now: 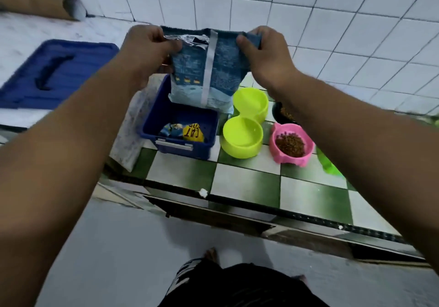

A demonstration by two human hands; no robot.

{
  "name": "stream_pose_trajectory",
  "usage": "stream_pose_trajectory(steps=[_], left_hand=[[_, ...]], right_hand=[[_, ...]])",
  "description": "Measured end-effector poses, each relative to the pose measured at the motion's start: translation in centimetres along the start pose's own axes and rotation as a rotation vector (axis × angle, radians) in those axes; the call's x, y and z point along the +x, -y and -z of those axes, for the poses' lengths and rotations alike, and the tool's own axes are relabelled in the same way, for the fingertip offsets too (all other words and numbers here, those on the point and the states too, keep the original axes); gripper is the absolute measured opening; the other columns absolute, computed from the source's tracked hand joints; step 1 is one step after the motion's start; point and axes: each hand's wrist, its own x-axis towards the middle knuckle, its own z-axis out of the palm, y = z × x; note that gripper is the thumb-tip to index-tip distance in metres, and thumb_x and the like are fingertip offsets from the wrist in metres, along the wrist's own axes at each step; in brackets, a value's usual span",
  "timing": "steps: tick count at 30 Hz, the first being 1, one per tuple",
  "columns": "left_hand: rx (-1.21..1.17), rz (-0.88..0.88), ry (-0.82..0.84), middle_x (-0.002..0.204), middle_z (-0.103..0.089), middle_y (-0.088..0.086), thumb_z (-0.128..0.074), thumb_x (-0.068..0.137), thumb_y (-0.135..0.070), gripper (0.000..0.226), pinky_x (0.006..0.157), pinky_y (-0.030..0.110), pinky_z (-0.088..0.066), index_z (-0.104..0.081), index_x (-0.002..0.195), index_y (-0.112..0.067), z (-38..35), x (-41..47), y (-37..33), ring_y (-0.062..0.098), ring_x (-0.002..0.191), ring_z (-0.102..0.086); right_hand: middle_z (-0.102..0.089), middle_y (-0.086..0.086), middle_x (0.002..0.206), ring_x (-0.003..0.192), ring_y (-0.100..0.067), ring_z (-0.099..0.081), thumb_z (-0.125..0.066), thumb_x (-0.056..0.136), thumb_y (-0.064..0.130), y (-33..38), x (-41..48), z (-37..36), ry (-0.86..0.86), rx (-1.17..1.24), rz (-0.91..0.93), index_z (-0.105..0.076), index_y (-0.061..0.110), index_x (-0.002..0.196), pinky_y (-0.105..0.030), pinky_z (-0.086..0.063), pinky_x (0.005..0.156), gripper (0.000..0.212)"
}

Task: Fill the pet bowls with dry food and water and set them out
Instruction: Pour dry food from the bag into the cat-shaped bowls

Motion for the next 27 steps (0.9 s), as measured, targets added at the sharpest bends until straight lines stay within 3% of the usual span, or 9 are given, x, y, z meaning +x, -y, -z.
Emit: stream_pose_trajectory(steps=[2,5,8,14,17,23,27], left_hand=[[-0.012,0.014,-0.009,0.1,-0.074,0.014,-0.07,0.095,-0.01,0.019,0.07,0.032,-0.062,-0.063,0.107,0.002,1.1,1.0,1.0,0.021,0.083,-0.077],[-0.015,0.045,-0.017,0.103,-0.072,0.016,-0.07,0.094,-0.006,0.007,0.075,0.038,-0.064,-0.063,0.096,-0.006,2.2,2.6,3.3,0.025,0.089,-0.076],[-0.054,0.088,-0.052,0.105,-0.071,0.017,-0.071,0.093,-0.007,0.012,0.079,0.045,-0.064,-0.061,0.09,-0.012,2.8,4.2,5.6,0.031,0.095,-0.074],[-0.129,0.11,-0.084,0.109,-0.07,0.02,-0.068,0.095,-0.004,0.011,0.079,0.039,-0.064,-0.061,0.09,-0.01,2.8,6.6,6.9,0.031,0.098,-0.073],[-0.145,0.11,-0.102,0.106,-0.07,0.018,-0.07,0.093,-0.003,0.012,0.08,0.039,-0.064,-0.062,0.089,-0.011,3.1,7.7,7.2,0.03,0.098,-0.073],[-0.099,0.091,-0.106,0.102,-0.071,0.023,-0.074,0.089,-0.005,0.016,0.078,0.044,-0.064,-0.061,0.084,-0.013,2.7,8.7,9.0,0.031,0.093,-0.074],[0.086,0.043,-0.093,0.082,-0.066,0.001,-0.074,0.088,-0.011,0.019,0.074,0.036,-0.057,-0.061,0.083,-0.022,1.5,7.5,11.8,0.017,0.078,-0.063]], right_hand=[[-0.056,0.002,0.078,0.069,-0.01,-0.051,-0.067,0.09,0.029,0.0,1.4,-1.7,0.026,-0.013,-0.004,-0.053,0.02,0.08,-0.028,-0.046,0.063,0.019],[-0.055,0.006,0.083,0.075,-0.009,-0.051,-0.072,0.085,0.02,-0.6,2.8,-3.6,0.056,-0.042,0.007,-0.052,0.023,0.084,-0.024,-0.047,0.069,0.02],[-0.059,0.004,0.09,0.083,-0.012,-0.055,-0.072,0.084,0.017,-1.0,3.9,-5.2,0.113,-0.102,0.044,-0.054,0.021,0.09,-0.027,-0.049,0.079,0.02],[-0.061,0.004,0.095,0.087,-0.011,-0.057,-0.07,0.087,0.017,-1.2,6.2,-7.7,0.116,-0.168,0.069,-0.062,0.018,0.1,-0.021,-0.048,0.079,0.015],[-0.059,0.003,0.097,0.083,-0.007,-0.053,-0.067,0.089,0.016,-1.2,7.2,-8.4,0.097,-0.224,0.074,-0.065,0.015,0.105,-0.013,-0.042,0.071,0.016],[-0.062,-0.002,0.096,0.083,-0.013,-0.055,-0.064,0.091,0.016,-3.0,7.9,-8.9,0.12,-0.33,0.037,-0.067,0.016,0.106,-0.02,-0.045,0.073,0.016],[-0.061,0.002,0.092,0.085,-0.015,-0.056,-0.061,0.091,0.012,-5.2,6.1,-9.6,0.187,-0.427,0.019,-0.068,0.014,0.111,-0.026,-0.049,0.082,0.021]])
